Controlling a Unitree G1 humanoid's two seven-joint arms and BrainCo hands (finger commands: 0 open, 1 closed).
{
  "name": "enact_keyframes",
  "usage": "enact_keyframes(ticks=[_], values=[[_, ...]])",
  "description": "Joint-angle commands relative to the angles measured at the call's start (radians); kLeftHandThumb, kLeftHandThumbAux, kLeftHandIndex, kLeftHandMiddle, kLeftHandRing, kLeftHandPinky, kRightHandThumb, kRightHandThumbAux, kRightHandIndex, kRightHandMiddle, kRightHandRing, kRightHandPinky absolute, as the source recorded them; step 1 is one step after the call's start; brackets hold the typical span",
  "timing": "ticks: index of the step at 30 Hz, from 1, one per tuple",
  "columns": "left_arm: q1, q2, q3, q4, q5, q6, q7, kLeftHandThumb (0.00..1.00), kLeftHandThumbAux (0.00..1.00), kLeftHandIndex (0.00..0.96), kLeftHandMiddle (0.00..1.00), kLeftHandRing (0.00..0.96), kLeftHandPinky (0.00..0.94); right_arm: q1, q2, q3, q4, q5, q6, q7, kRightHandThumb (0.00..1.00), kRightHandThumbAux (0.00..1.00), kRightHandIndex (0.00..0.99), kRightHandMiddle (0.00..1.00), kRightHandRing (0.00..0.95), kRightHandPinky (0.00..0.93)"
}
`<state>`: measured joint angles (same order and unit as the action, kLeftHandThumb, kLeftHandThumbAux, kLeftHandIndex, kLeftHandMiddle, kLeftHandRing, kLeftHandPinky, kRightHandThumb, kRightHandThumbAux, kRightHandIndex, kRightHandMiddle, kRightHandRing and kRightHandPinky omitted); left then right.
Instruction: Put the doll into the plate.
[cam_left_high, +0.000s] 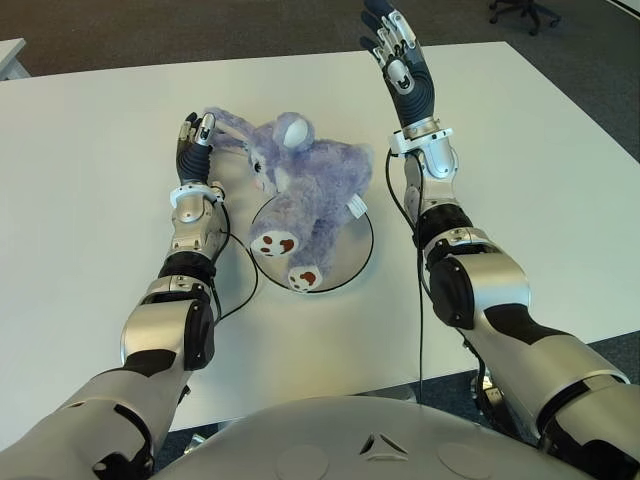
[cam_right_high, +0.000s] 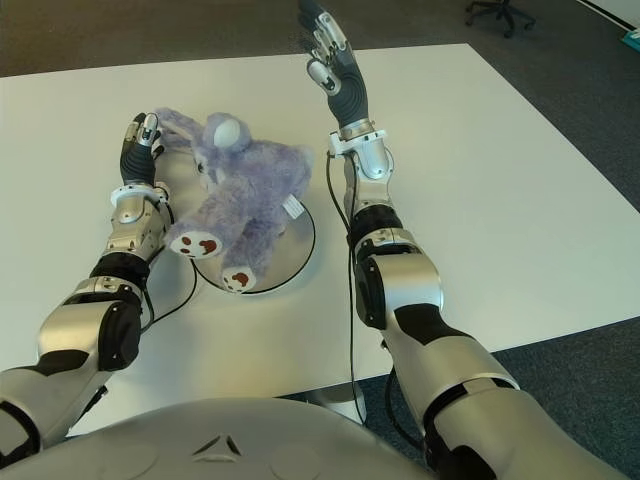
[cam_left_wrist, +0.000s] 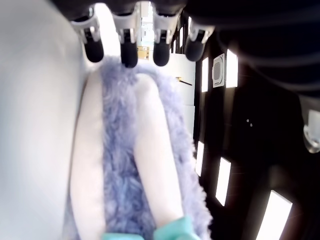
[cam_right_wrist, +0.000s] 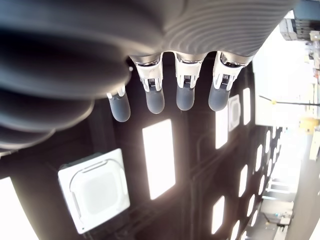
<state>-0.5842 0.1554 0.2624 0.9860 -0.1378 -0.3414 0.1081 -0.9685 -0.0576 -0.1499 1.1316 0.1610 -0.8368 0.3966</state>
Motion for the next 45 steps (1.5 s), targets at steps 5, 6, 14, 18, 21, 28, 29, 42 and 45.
enact_keyframes(ticks=[5,6,14,18,21,28,29,42,45], values=[[0.1,-0.026,0.001,0.056,-0.002,0.07,0.001,0.0,0.395,0.0,0.079,0.081,0.039,-0.02,0.006,-0.013,0.037,-0.012,0.013,-0.023,0.0,0.411,0.082,0.031,0.0,0.0],[0.1,-0.027,0.001,0.055,-0.002,0.071,0.001,0.0,0.395,0.0,0.078,0.081,0.038,-0.02,0.006,-0.013,0.04,-0.012,0.014,-0.023,0.0,0.412,0.08,0.031,0.0,0.0],[0.104,-0.026,0.001,0.047,-0.002,0.067,-0.002,0.0,0.398,0.0,0.063,0.063,0.034,-0.021,0.016,-0.021,0.053,-0.007,0.027,-0.024,0.0,0.404,0.038,0.024,0.0,0.0],[0.106,-0.025,0.0,0.045,-0.001,0.067,-0.003,0.0,0.399,0.0,0.057,0.057,0.048,-0.018,0.017,-0.025,0.06,-0.011,0.036,-0.036,0.0,0.403,0.033,0.022,0.0,0.0],[0.106,-0.023,0.0,0.044,0.0,0.069,-0.001,0.0,0.4,0.0,0.058,0.058,0.065,-0.018,0.015,-0.024,0.063,-0.021,0.047,-0.057,0.0,0.403,0.028,0.019,0.0,0.0],[0.108,-0.021,-0.001,0.041,0.002,0.064,0.006,0.0,0.401,0.0,0.064,0.055,0.043,-0.019,0.008,-0.009,0.082,-0.072,0.061,-0.138,0.0,0.433,0.017,0.011,0.0,0.0],[0.108,-0.021,-0.001,0.041,0.003,0.062,0.006,0.0,0.401,0.0,0.064,0.055,0.043,-0.019,0.008,-0.007,0.085,-0.078,0.063,-0.147,0.0,0.435,0.017,0.011,0.0,0.0],[0.117,-0.022,-0.006,0.032,0.011,0.042,0.022,0.0,0.4,0.0,0.065,0.047,0.018,-0.015,0.02,0.0,0.098,-0.102,0.091,-0.215,0.0,0.511,0.017,0.0,0.0,0.0],[0.119,-0.022,-0.006,0.03,0.01,0.036,0.016,0.0,0.398,0.0,0.065,0.046,0.012,-0.014,0.023,0.002,0.1,-0.106,0.101,-0.226,0.0,0.512,0.008,0.0,0.0,0.0]])
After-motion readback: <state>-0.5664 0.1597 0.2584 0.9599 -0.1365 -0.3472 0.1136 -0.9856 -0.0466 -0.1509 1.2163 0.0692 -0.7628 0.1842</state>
